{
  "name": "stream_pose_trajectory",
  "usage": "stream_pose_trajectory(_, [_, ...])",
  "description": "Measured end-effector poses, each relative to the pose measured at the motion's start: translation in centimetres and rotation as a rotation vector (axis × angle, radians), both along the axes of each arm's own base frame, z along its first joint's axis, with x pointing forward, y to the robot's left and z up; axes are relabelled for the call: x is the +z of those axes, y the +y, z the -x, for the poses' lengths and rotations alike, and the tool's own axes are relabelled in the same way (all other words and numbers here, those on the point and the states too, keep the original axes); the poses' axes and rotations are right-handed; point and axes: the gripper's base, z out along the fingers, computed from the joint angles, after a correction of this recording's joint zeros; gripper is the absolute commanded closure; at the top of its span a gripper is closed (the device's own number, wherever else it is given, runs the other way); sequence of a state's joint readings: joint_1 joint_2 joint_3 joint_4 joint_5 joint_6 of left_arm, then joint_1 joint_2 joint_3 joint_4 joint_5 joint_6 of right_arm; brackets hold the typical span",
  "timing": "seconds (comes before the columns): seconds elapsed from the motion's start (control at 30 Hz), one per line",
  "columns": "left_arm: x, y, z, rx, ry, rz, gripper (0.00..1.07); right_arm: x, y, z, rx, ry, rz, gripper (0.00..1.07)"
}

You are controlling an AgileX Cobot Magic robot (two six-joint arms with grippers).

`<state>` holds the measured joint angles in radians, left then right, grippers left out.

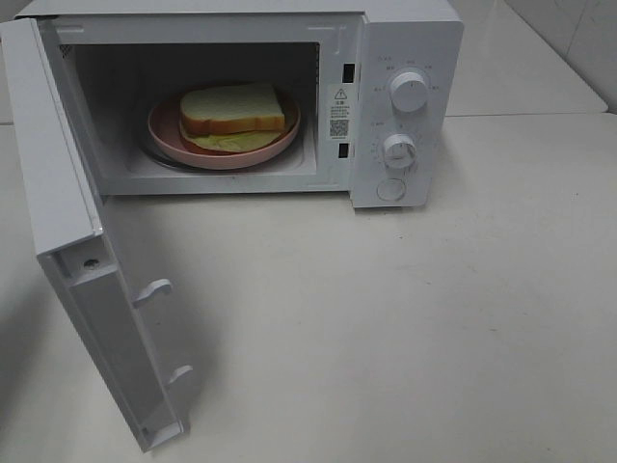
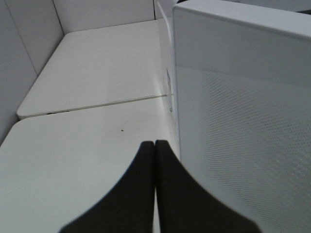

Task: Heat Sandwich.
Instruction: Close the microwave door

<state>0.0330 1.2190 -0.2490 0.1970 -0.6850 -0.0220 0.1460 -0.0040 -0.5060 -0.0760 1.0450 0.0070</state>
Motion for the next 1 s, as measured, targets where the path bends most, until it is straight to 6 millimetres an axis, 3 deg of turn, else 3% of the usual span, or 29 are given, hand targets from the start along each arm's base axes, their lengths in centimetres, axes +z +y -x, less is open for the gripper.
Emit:
stream_pose_trajectory(0.37, [-1.9, -4.6, -2.6, -0.182, 0.023, -0.024, 1.07, 0.0, 0.0, 0.0, 0.000, 0.000, 0.000, 0.33])
stream_pose_trajectory(1.0, [-1.9, -10.4, -6.9, -0.256, -0.012, 0.003, 1.07, 0.0, 0.0, 0.0, 0.000, 0.000, 0.000, 0.33])
